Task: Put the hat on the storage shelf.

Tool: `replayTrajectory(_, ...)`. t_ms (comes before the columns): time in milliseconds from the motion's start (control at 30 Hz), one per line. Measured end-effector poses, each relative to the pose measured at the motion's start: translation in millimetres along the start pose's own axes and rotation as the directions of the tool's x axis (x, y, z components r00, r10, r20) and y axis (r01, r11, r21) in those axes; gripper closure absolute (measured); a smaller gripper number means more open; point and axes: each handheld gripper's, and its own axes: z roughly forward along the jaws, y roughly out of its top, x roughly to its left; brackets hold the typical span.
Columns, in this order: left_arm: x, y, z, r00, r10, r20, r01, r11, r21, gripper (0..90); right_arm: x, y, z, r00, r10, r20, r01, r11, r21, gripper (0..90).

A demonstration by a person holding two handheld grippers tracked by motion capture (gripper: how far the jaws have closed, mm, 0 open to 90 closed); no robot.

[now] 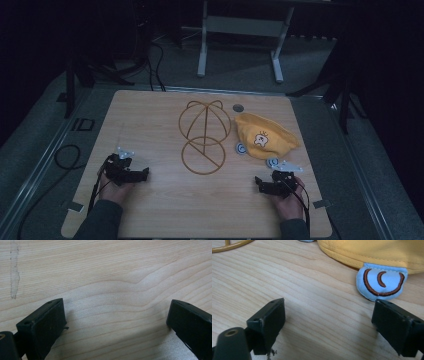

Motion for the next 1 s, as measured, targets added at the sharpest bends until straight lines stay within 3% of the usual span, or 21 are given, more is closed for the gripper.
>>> replayTrajectory(733, -0.4, -0.9, 0.4, 1.0000, 0.003, 0.000, -0.003, 0.9999, -0.012, 2.2, 4.6, -1.0, -4.0, 1.0000, 0.000, 0.005, 0.000, 1.000, 0.002, 22.1)
replayTrajectory(833, -0.5, -1.1, 0.4, 1.0000, 0.004, 0.001, -0.004, 0.9999, -0.013, 2.2, 4.2, 0.6, -4.8, 0.9999, -0.009, -0.005, 0.009, 1.000, 0.014, 25.5)
replayTrajectory(1000, -0.6, -1.5, 0.5, 1.0000, 0.003, 0.001, -0.003, 0.9999, -0.017, 2.2, 4.7, 3.6, -8.5, 0.9994, -0.027, -0.021, 0.028, 0.999, 0.039, 40.5)
